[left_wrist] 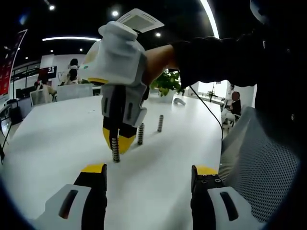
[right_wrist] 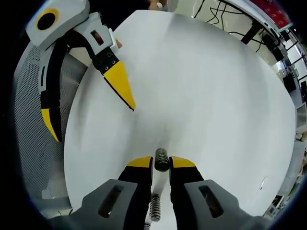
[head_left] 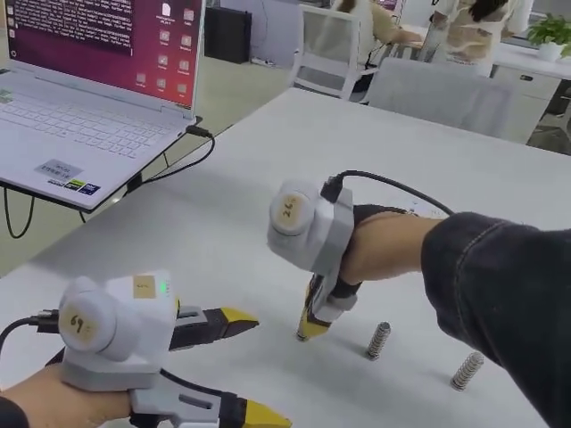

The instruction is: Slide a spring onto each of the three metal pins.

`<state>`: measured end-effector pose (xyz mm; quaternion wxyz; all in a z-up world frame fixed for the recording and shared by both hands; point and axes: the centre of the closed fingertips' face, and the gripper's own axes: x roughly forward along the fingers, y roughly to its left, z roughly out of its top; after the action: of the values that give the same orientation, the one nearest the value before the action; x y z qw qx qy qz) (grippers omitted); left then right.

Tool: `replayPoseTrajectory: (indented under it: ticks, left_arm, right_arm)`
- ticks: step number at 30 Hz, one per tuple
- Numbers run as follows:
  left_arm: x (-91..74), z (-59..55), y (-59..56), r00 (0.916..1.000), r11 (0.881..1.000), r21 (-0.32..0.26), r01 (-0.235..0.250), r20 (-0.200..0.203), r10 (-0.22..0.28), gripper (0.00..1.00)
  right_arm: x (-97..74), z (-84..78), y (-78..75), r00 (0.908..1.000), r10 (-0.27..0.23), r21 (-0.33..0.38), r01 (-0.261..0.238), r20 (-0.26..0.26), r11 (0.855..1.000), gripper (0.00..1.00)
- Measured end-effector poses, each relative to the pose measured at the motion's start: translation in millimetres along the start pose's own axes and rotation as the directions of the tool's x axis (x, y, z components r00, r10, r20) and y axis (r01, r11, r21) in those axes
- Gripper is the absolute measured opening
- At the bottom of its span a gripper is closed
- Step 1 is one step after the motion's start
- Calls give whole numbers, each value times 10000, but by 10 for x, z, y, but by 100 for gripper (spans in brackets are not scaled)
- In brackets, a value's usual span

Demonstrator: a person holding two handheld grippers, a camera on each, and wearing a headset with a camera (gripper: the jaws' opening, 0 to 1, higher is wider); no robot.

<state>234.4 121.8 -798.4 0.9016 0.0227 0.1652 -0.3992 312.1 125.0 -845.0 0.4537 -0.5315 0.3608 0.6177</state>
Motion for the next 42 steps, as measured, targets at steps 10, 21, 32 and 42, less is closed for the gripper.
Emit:
replayPoseTrajectory:
  ticks: [10,21,32,42]
  left_arm:
    - [12,0,-3,10000,10000,-4,37,-7,-37,68]
    - [25,-10,-4,10000,10000,-75,38,-35,-38,70]
    - [46,-16,-22,9999,9999,-67,95,-85,-96,71]
    - [61,-24,-29,9998,9998,-83,165,-144,-167,72]
  right_arm:
    - [-16,-99,-21,10000,-61,214,60,26,9998,16]
    - [-109,-195,55,9991,-185,428,169,382,9989,18]
    - [-218,-278,209,9924,-436,779,348,1154,9964,19]
    - [-363,-218,381,9728,-711,1166,461,2203,9921,21]
